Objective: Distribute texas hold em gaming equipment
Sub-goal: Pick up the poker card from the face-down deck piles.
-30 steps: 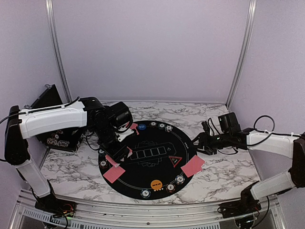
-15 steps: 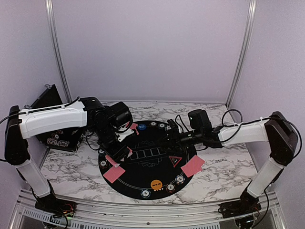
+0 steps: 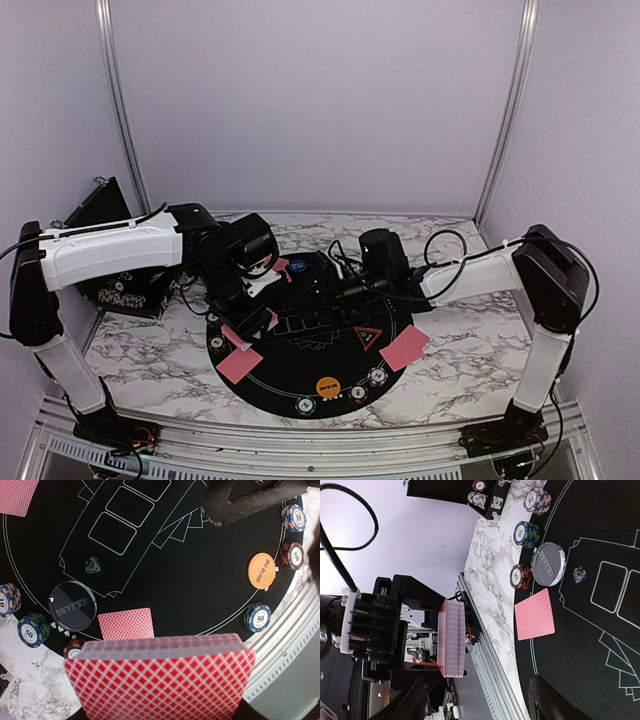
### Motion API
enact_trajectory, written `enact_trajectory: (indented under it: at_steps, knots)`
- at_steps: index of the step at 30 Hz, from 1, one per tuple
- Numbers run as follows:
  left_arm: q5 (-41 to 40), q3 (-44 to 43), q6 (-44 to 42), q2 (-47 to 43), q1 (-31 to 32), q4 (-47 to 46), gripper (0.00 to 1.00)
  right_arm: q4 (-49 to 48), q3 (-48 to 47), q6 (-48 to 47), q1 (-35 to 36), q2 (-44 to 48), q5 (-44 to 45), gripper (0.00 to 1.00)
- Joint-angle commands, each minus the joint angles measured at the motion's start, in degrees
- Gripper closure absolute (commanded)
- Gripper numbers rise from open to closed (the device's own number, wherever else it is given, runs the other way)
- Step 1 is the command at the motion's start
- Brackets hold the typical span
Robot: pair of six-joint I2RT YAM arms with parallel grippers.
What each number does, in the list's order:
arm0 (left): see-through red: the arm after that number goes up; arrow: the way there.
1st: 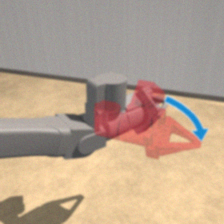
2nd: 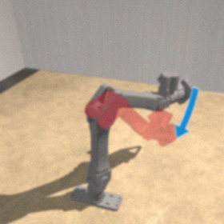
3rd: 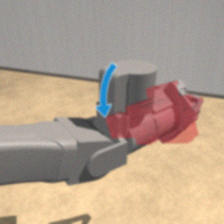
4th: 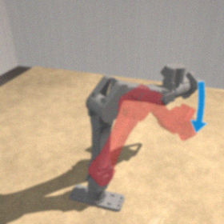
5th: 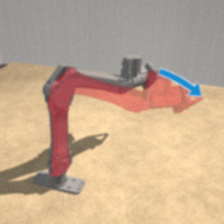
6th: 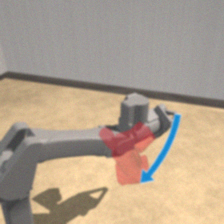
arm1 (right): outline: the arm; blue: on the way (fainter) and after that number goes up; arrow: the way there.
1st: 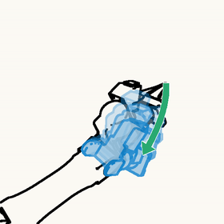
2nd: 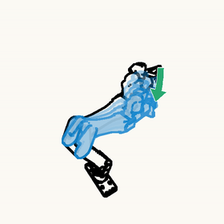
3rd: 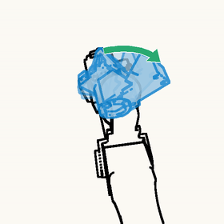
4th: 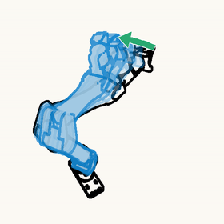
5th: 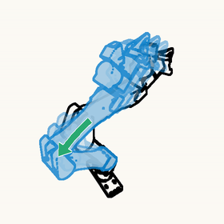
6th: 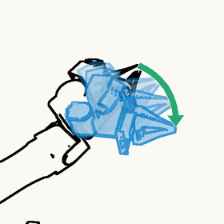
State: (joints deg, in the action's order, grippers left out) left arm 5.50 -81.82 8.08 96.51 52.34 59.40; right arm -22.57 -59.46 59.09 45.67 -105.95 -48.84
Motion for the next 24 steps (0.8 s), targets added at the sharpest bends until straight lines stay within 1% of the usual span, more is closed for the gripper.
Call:
enact_trajectory:
  at_steps: [1, 12, 24]
  knots:
    - [0.7, -1.9, -0.7, -0.9, 0.3, 0.5, 0.42, -5.7, -2.8, 3.4, 1.8, -2.2, -2.5, 0.31]
    - [0.2, -1.5, -0.7, -1.4, 0.3, 0.5, 0.42, -10.8, -4.7, 6.6, 3.4, -5.3, -3.0, 0.31]
    - [-0.2, -1.2, -0.6, -2.1, 0.2, 0.4, 0.42, -13.8, -8.0, 8.6, 5.3, -9.5, -3.2, 0.31]
